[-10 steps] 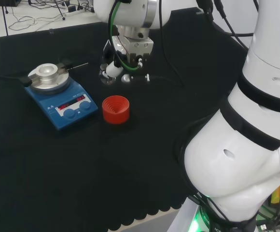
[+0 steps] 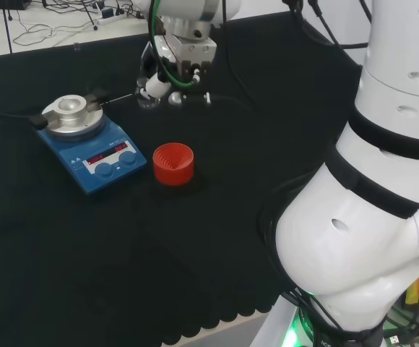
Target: Place the round-bottom flask on the heater.
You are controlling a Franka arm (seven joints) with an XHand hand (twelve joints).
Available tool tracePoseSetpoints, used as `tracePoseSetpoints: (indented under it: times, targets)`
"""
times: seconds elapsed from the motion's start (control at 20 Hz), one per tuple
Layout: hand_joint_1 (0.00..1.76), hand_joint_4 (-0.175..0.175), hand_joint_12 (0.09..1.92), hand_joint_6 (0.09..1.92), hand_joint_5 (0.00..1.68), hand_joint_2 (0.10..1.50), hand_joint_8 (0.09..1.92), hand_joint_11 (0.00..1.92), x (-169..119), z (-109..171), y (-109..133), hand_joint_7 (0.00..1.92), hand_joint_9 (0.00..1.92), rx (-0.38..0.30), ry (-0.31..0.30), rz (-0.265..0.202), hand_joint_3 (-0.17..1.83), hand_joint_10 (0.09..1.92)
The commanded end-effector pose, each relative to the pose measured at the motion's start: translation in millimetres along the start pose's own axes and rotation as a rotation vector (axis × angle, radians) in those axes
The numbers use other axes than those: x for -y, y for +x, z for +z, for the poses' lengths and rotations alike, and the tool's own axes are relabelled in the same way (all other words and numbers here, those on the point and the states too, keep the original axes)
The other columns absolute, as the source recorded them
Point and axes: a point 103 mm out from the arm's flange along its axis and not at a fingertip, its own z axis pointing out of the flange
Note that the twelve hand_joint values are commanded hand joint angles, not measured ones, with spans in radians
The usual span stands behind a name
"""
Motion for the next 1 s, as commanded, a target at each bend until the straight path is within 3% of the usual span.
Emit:
tracePoseSetpoints:
  times: [0.05, 1.0]
  targets:
    - [1.13, 0.041, 1.31, 0.95, 1.18, 0.59, 0.67, 0.46, -45, -3, 37, 0.53, 0.80, -0.028, 0.042, -0.078, 0.88, 0.57]
    - [1.14, 0.031, 1.31, 0.94, 1.19, 0.58, 0.67, 0.46, -107, 22, 125, 0.52, 0.80, 0.010, 0.105, -0.241, 0.89, 0.57]
